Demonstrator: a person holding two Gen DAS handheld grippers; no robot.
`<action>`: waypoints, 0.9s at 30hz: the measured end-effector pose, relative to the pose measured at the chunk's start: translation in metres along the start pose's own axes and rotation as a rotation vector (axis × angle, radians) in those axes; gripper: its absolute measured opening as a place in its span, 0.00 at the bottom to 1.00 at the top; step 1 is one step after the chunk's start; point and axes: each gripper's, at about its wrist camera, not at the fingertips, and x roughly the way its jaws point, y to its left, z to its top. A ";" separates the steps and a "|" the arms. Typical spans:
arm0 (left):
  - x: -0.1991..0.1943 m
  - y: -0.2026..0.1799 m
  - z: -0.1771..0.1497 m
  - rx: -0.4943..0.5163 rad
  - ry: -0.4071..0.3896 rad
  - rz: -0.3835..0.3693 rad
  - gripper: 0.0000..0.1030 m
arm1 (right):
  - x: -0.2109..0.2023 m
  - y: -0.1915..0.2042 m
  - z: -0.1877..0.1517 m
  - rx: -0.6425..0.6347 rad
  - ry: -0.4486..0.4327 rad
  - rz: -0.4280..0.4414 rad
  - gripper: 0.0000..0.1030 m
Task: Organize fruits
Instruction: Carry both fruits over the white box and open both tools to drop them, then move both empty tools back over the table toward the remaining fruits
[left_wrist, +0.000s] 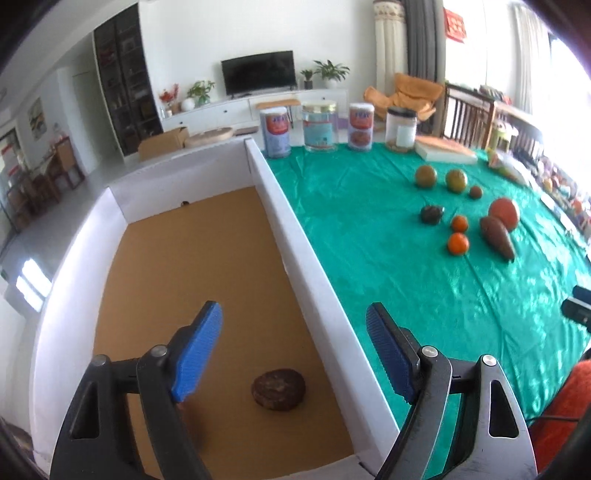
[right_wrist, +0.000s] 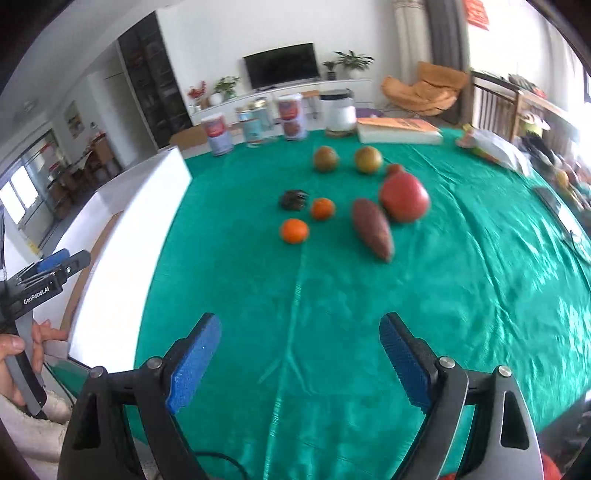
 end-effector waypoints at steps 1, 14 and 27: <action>-0.003 -0.003 -0.003 0.027 -0.013 0.017 0.80 | -0.002 -0.009 -0.005 0.025 -0.007 -0.008 0.85; -0.027 0.018 -0.030 0.026 0.007 0.027 0.86 | -0.001 -0.027 -0.024 0.042 -0.062 -0.047 0.85; -0.123 -0.040 -0.009 -0.101 -0.412 -0.149 0.92 | -0.046 -0.026 -0.021 -0.029 -0.234 -0.241 0.92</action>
